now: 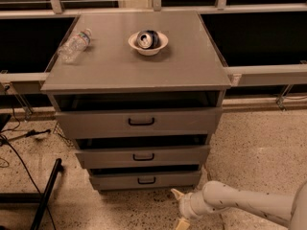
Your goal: Open bottom drawer
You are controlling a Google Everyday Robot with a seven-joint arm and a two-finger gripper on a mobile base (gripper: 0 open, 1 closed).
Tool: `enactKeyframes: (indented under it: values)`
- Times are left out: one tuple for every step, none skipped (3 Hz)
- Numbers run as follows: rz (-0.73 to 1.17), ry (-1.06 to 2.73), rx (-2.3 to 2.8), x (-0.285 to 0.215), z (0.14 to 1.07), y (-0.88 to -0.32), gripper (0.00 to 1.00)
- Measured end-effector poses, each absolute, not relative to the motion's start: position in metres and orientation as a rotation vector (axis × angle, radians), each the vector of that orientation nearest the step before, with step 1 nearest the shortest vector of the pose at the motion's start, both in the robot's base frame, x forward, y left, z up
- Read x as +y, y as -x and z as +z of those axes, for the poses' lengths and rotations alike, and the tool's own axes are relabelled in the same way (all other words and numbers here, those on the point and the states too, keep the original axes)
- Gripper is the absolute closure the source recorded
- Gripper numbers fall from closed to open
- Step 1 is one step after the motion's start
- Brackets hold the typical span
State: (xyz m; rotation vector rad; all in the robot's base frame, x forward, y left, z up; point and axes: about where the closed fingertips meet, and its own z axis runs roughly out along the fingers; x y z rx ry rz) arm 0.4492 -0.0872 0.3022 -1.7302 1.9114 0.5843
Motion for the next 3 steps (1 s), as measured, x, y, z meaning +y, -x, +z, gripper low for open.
enactKeyframes:
  values:
    - [0.572, 1.753, 1.875, -0.087, 0.282, -0.462, 0.00]
    - [0.553, 1.771, 1.843, -0.085, 0.267, -0.480, 0.00]
    - [0.517, 1.790, 1.802, -0.078, 0.244, -0.510, 0.00]
